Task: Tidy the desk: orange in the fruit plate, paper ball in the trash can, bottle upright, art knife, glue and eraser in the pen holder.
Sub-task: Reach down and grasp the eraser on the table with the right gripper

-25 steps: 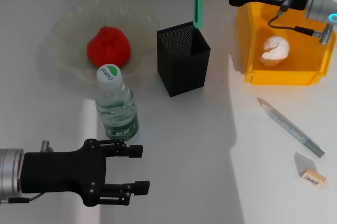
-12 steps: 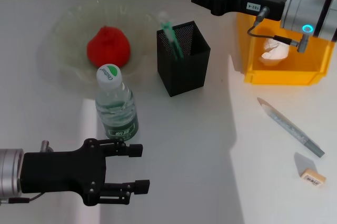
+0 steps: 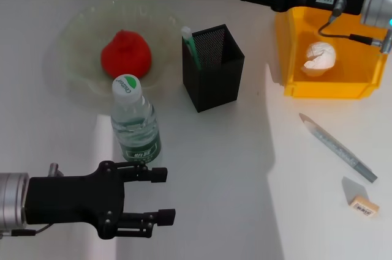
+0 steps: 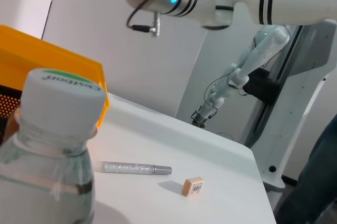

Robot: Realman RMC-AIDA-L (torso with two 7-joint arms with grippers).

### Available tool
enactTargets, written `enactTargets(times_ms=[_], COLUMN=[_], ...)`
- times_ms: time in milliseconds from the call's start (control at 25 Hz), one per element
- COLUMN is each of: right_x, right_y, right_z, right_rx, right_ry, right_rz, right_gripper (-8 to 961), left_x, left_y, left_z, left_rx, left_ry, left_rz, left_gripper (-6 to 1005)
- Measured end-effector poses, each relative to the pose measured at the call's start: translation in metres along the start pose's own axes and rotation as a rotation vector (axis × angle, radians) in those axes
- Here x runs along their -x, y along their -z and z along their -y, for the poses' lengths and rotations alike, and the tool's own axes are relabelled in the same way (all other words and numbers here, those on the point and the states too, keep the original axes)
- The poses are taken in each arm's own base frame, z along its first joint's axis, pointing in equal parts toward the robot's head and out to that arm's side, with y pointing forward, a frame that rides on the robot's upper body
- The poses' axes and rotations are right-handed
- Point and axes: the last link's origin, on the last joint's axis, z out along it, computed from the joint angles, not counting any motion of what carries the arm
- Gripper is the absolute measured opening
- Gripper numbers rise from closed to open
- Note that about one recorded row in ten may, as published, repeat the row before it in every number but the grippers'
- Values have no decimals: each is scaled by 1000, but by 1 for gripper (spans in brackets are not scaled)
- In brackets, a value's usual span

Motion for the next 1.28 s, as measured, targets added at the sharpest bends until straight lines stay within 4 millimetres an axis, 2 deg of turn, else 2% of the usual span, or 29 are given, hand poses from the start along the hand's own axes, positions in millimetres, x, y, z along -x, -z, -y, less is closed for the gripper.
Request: enactTargets(times_ms=[40,80,120,200,280,320,480,520,720,880,1280], right_x=[5,17,17,25,36,36,41,41,29,10,-14], right_y=[5,16,16,25,41,41,55,55,65,72,94], right_z=[-4,-13,-13,-23,-43,-43,-72,-72,-84,-87,-85], right_rx=[12,25,25,32,25,25,-24,-24,-63,-111,-182], right_ry=[4,16,16,20,20,20,24,24,10,-17,-97], right_rz=[-45,-166,-166,-296,-516,-516,-788,-788,-983,-1120,-1211], right_gripper=[525,524,523,522,522,522,522,522,522,521,521], left_x=[0,0,0,0,0,0,-2,-2,-3,-4,-7], left_y=[0,0,0,0,-1,-1,-2,-2,-3,-4,-6], left_z=[0,0,0,0,0,0,0,0,2,4,6], left_rx=[0,0,0,0,4,4,4,4,1,0,1], left_ry=[-1,-1,-1,-1,-2,-2,-4,-4,-9,-8,-12], left_rz=[0,-1,-1,0,1,1,-6,-6,-6,-3,-1], left_gripper=[769,769,769,769,768,768,768,768,768,768,769])
